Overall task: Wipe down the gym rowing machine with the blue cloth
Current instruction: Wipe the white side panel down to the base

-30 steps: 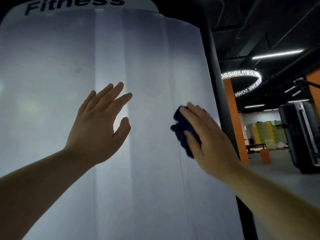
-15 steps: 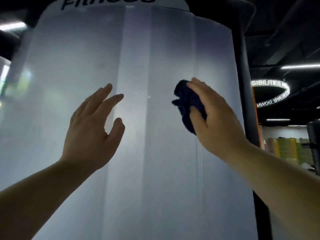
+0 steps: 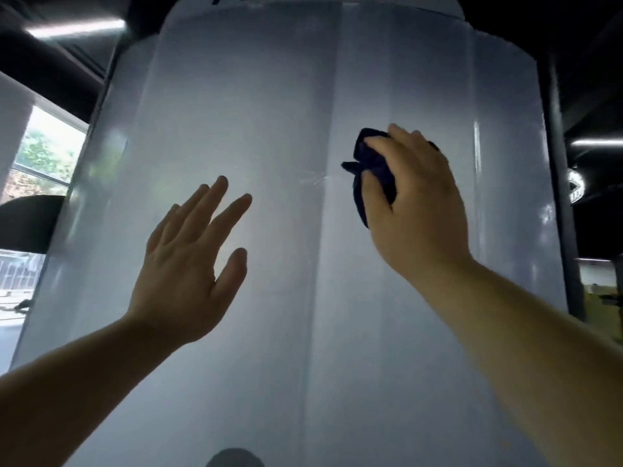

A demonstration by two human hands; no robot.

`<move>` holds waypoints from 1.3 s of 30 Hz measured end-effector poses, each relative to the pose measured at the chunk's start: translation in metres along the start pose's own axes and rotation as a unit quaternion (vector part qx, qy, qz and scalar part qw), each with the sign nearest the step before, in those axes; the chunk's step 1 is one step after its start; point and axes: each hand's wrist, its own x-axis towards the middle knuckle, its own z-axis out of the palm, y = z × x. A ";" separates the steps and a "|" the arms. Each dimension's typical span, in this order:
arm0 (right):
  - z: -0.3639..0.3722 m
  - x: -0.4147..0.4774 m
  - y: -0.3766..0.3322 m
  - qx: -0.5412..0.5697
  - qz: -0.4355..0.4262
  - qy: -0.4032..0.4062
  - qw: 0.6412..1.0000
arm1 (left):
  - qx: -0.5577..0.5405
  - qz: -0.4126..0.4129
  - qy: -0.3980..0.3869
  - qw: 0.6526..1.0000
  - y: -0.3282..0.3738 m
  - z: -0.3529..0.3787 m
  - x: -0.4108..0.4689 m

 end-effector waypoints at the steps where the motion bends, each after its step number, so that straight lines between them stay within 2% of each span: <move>1: 0.008 -0.008 -0.012 -0.013 -0.017 -0.003 1.000 | -0.005 -0.001 0.005 1.000 0.000 0.000 0.000; 3: 0.016 -0.034 -0.028 -0.023 -0.117 -0.068 0.991 | -0.015 -0.003 0.015 1.000 -0.001 0.001 -0.001; 5: 0.010 -0.051 -0.031 -0.032 -0.254 -0.169 0.952 | -0.036 -0.004 0.032 0.999 -0.004 0.002 -0.002; 7: 0.000 -0.036 -0.017 -0.068 -0.340 -0.211 0.914 | -0.057 -0.001 0.050 0.997 -0.005 0.004 -0.003; 8: -0.002 -0.023 -0.012 -0.082 -0.316 -0.199 0.924 | -0.067 0.000 0.059 0.996 -0.006 0.006 -0.003; 10: -0.002 0.002 -0.014 -0.067 -0.157 -0.119 0.978 | -0.084 -0.002 0.077 0.994 -0.006 0.006 -0.003; 11: 0.004 0.010 -0.021 -0.050 -0.072 -0.070 0.994 | -0.090 -0.003 0.082 0.993 -0.006 0.007 -0.004; 12: 0.013 0.011 -0.031 -0.046 -0.014 -0.032 0.998 | -0.094 -0.004 0.083 0.992 -0.006 0.007 -0.004; 13: 0.023 0.006 -0.042 -0.057 0.000 -0.011 0.998 | -0.095 -0.007 0.081 0.992 -0.006 0.007 -0.004; 15: 0.037 -0.015 -0.062 -0.074 -0.070 -0.035 0.994 | -0.094 -0.006 0.075 0.993 -0.007 0.006 -0.004; 19: 0.031 -0.045 -0.066 -0.072 -0.240 -0.177 0.952 | -0.109 -0.010 0.073 0.991 -0.007 0.007 -0.004; 21: 0.024 -0.038 -0.057 -0.099 -0.274 -0.199 0.936 | -0.125 -0.014 0.077 0.989 -0.008 0.004 -0.006; 22: 0.022 -0.030 -0.052 -0.111 -0.247 -0.186 0.945 | -0.123 -0.020 0.073 0.990 -0.008 0.003 -0.007; 23: 0.021 -0.020 -0.049 -0.110 -0.185 -0.156 0.964 | -0.111 -0.030 0.065 0.991 -0.007 0.002 -0.008; 25: 0.024 -0.002 -0.057 -0.082 -0.003 -0.059 0.995 | -0.080 -0.068 0.050 0.993 -0.007 -0.001 -0.014; 26: 0.030 0.002 -0.067 -0.068 0.075 -0.025 0.995 | -0.071 -0.099 0.041 0.992 -0.008 -0.002 -0.017; 27: 0.038 0.001 -0.080 -0.067 0.108 -0.019 0.992 | -0.067 -0.135 0.034 0.988 -0.011 -0.004 -0.020; 28: 0.045 -0.006 -0.092 -0.076 0.093 -0.039 0.992 | -0.064 -0.167 0.029 0.983 -0.015 -0.005 -0.024; 30: 0.054 -0.030 -0.108 -0.091 -0.037 -0.123 0.988 | -0.063 -0.212 0.023 0.975 -0.024 -0.007 -0.030; 33: 0.043 -0.046 -0.113 -0.108 -0.197 -0.263 0.938 | -0.066 -0.245 0.022 0.967 -0.034 -0.008 -0.036; 35: 0.037 -0.030 -0.101 -0.133 -0.236 -0.279 0.921 | -0.064 -0.238 0.022 0.969 -0.035 -0.007 -0.037; 37: 0.037 -0.011 -0.095 -0.159 -0.164 -0.215 0.949 | -0.072 -0.234 0.024 0.969 -0.037 -0.005 -0.037; 39: 0.045 -0.005 -0.104 -0.141 0.000 -0.126 0.982 | -0.082 -0.224 0.033 0.970 -0.037 -0.004 -0.039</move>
